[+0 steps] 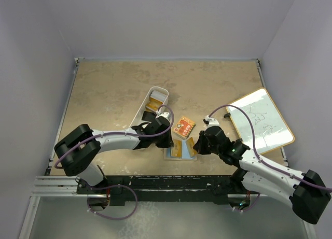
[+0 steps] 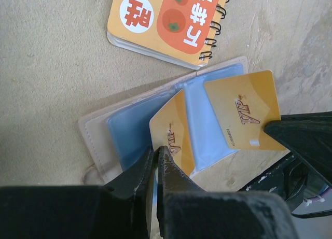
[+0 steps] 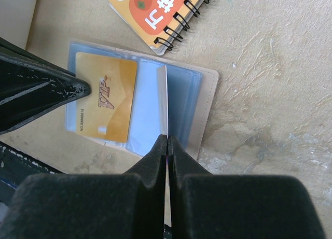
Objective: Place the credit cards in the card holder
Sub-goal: Insert the credit card into the card holder.
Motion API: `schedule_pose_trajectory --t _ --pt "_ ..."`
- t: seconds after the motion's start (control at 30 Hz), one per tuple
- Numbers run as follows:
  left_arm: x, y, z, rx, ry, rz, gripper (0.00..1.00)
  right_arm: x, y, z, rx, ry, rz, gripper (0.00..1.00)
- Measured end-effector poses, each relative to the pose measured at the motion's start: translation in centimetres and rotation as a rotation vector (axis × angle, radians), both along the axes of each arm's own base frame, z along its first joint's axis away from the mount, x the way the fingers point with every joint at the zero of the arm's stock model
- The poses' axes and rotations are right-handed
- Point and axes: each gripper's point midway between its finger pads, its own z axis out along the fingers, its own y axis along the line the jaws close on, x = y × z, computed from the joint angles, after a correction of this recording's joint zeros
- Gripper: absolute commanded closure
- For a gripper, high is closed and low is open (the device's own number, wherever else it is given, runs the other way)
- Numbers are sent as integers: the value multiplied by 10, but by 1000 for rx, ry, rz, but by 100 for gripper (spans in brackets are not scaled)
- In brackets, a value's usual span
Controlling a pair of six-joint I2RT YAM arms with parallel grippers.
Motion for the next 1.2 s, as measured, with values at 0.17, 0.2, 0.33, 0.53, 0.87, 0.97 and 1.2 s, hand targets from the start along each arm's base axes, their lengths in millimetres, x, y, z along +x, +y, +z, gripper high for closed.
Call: schedule_pose_trajectory --t 0.17,0.2,0.33,0.53,0.87,0.97,1.2 --pt "1 -2 0 -4 4 4 100 1 2 -4 0 2 0 100" --pt "2 -3 0 -3 4 4 100 2 2 -3 2 0 0 100" --pt "5 -8 -1 2 8 4 100 2 4 -3 15 -4 -1 100" --pt "7 -10 -3 24 21 7 100 1 5 -3 27 0 1 100" --pt "8 -12 -8 28 41 30 100 4 -15 16 -43 -17 -66 100" --pt "9 -11 -8 26 46 41 100 2 -22 14 -71 -9 -83 100" --pt "7 -12 -8 13 79 79 100 -4 -31 7 -102 24 -113 100"
